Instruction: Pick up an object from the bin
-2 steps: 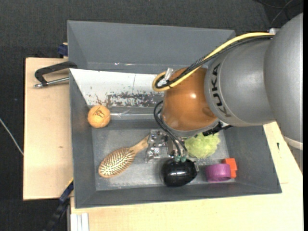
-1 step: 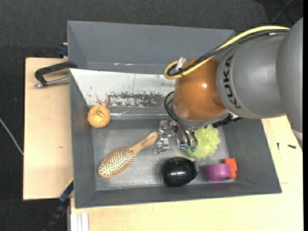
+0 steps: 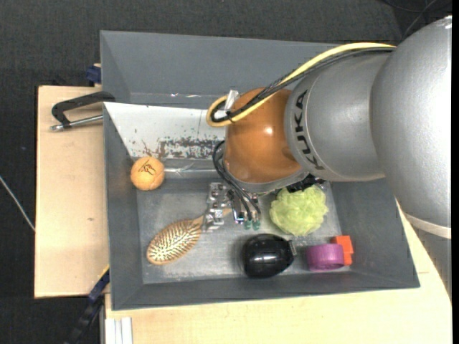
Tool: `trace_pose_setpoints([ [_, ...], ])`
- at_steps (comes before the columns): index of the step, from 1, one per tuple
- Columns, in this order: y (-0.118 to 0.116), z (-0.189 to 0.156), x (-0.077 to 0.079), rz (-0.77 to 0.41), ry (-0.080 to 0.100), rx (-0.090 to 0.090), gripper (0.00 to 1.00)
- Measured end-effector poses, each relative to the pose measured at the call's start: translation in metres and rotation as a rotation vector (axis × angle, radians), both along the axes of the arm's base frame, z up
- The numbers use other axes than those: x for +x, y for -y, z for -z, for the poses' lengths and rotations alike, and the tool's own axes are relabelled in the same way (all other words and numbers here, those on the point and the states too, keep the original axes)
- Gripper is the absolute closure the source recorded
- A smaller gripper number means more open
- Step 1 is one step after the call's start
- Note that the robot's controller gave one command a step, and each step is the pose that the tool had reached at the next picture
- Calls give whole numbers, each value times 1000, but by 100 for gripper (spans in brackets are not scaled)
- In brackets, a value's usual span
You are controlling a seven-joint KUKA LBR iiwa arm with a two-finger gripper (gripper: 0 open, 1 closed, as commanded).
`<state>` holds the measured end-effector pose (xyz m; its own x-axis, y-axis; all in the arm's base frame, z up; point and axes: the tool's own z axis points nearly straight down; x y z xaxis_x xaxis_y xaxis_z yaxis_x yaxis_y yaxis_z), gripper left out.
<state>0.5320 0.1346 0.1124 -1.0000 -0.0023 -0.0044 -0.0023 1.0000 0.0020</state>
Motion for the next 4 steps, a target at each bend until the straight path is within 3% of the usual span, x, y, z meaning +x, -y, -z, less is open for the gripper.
trace_pose_setpoints([
  [1,-8,-14,15,-10,0,4,100],
  [2,6,-2,13,-7,-1,-1,100],
  [3,-17,-23,25,5,-2,0,100],
  [4,-11,-39,47,-87,2,1,100],
])
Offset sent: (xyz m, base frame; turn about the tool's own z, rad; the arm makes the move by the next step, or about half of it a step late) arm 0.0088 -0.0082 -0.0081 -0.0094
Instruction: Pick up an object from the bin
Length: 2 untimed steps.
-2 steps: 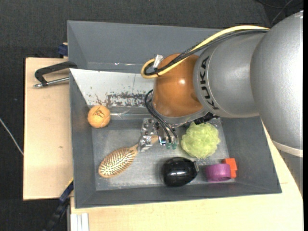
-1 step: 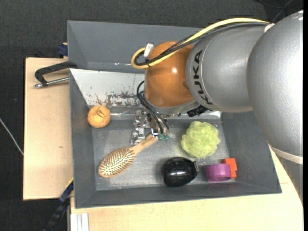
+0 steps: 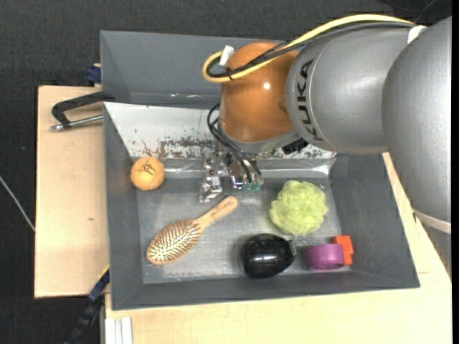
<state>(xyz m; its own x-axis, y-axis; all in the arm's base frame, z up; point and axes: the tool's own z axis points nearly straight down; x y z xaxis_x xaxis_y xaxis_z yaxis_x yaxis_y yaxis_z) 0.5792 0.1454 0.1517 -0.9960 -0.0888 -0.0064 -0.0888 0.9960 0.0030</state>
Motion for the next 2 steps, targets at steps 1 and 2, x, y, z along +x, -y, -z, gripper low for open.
trace_pose_setpoints([
  [1,1,-6,9,33,1,-2,100],
  [2,-4,-34,0,22,-4,-2,100],
])
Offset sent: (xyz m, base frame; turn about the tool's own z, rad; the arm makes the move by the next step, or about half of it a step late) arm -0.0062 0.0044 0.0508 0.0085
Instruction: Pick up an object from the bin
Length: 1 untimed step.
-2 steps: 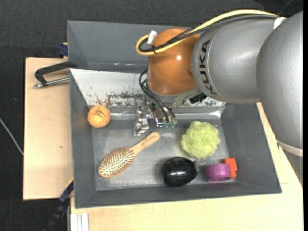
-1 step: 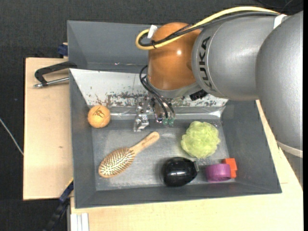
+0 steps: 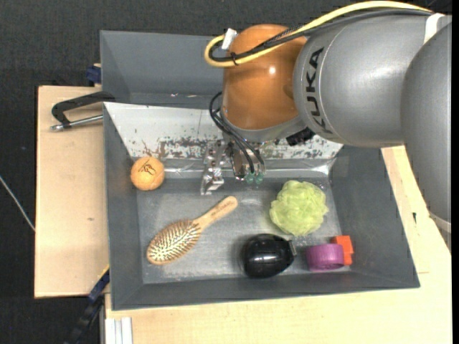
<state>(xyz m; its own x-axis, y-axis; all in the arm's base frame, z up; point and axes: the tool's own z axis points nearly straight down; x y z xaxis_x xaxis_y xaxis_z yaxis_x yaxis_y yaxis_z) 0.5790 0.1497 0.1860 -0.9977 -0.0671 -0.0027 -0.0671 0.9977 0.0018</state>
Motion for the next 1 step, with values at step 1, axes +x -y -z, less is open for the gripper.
trace_pose_setpoints([
  [1,14,-50,-4,-11,2,0,100],
])
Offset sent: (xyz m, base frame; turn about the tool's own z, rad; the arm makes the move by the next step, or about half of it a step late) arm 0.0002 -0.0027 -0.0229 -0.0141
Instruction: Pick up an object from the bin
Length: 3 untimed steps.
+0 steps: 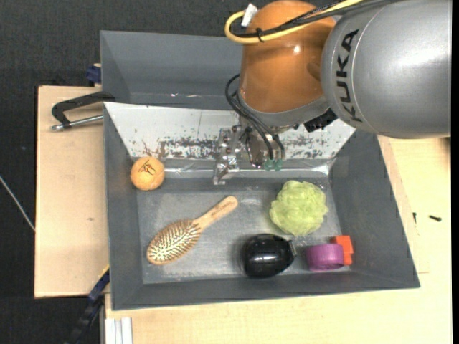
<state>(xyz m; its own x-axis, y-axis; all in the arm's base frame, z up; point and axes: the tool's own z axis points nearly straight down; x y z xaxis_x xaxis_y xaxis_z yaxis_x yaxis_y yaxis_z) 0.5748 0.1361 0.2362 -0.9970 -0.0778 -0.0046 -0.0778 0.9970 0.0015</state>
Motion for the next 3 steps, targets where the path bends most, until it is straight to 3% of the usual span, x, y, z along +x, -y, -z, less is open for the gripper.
trace_pose_setpoints([
  [1,-12,73,5,-4,-3,0,0],
  [3,-4,84,1,-61,5,2,0],
])
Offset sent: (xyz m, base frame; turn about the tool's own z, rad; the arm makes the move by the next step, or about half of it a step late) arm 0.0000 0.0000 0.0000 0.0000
